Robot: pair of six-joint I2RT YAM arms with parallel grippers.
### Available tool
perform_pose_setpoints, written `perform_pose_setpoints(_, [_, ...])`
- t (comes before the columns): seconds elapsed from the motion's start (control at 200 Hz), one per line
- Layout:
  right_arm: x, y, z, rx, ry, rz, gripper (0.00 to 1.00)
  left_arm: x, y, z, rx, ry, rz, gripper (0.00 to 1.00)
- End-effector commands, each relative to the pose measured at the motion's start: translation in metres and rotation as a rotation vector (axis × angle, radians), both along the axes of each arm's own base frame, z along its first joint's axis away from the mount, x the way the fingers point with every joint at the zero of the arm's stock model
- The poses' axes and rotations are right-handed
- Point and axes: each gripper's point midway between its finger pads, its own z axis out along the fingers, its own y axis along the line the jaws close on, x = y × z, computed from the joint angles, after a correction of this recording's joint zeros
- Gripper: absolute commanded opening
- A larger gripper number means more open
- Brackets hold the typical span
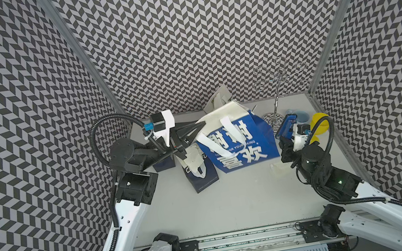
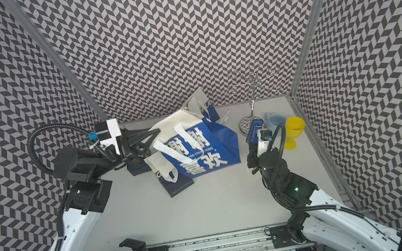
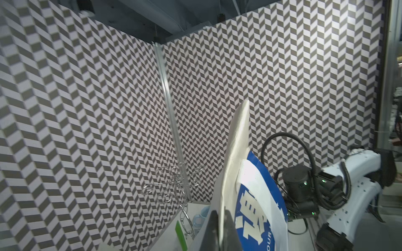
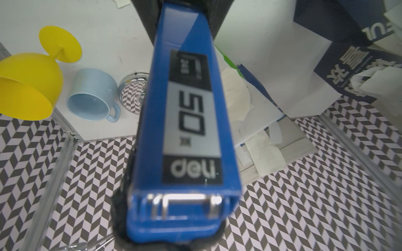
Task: Staple the receipts to the bags
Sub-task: Place the stapler at the center of the board.
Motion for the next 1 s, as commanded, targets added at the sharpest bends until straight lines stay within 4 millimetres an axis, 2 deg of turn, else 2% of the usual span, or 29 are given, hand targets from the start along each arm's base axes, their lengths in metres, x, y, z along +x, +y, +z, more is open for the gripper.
perform_pose_setpoints(0.0, [0.004,-0.01,0.033,0.095,-0.088,-0.073,0.0,-0.003,-0.021,-0.042,0.116,0.017,-0.027,0.0])
perform_pose_setpoints(0.125, [0.005,-0.008,0.03,0.107,-0.078,-0.057,0.0,0.02,-0.038,-0.087,0.173,0.102,0.068,0.0])
perform_pose_setpoints(0.265, [0.005,-0.005,0.022,0.114,-0.053,-0.039,0.0,0.039,-0.054,-0.126,0.235,0.16,0.147,0.0])
perform_pose_setpoints(0.436, [0.01,-0.003,-0.01,0.146,0.055,-0.025,0.0,0.063,-0.062,-0.16,0.306,0.206,0.257,0.0])
perform_pose_setpoints(0.561, [0.019,-0.008,-0.053,0.171,0.228,-0.029,0.0,0.069,-0.069,-0.174,0.362,0.206,0.288,0.0])
perform_pose_setpoints(0.731, [0.022,-0.039,-0.108,0.221,0.466,-0.108,0.0,0.068,-0.074,-0.187,0.4,0.208,0.295,0.0])
perform_pose_setpoints(0.896, [0.02,-0.077,-0.143,0.28,0.617,-0.226,0.0,0.065,-0.079,-0.195,0.394,0.234,0.281,0.0])
perform_pose_setpoints(0.991, [0.018,-0.093,-0.153,0.308,0.655,-0.285,0.0,0.063,-0.082,-0.194,0.375,0.241,0.261,0.0])
